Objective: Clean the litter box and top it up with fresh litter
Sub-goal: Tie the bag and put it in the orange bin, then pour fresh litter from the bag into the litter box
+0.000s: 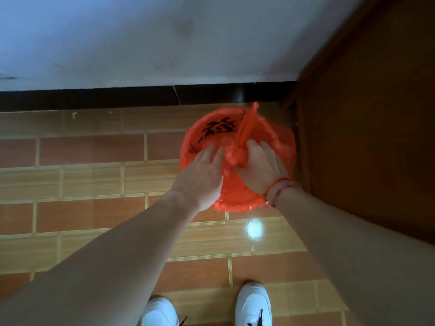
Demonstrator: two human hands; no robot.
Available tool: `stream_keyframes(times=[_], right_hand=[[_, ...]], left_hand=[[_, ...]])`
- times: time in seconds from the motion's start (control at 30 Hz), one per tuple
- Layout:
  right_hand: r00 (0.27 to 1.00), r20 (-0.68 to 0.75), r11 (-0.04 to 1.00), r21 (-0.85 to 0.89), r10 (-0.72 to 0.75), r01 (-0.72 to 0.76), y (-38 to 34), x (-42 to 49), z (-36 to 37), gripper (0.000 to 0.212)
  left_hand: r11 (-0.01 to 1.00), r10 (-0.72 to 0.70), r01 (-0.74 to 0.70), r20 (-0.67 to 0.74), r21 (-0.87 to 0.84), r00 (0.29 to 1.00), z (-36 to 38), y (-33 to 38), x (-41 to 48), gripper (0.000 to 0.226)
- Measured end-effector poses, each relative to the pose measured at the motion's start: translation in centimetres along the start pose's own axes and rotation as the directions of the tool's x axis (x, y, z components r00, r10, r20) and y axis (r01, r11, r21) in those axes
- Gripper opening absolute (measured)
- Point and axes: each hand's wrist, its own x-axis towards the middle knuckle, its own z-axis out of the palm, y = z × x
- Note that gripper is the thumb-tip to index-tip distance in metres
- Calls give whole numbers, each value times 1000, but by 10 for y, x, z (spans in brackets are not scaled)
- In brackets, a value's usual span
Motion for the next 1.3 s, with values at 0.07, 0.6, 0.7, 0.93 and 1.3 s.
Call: stream_keyframes(times=[0.07,0.6,0.7,0.93,1.3], right_hand=[[1000,1,1000,2,-4,4,-1,-6,-6,49],[999,-37,993,-115,-13,8,-83,-139,-161,61],[995,-86,990,-137,-47,35,-106,-175,-213,61],[975,-197,983,-169,-103,69,-154,-276,-338,63],[922,-312,936,-332,-229,120,-208,-395,-497,73]], left_hand=[[999,28,-28,-1,39,1000,-12,5,-6,56],[994,-34,47,-126,101,992,-176,62,-142,71],[991,-39,61,-182,120,982,-226,82,-178,74],[988,-49,92,-321,120,946,-353,136,-274,77],[976,21,82,-469,199,883,-489,206,-402,93]])
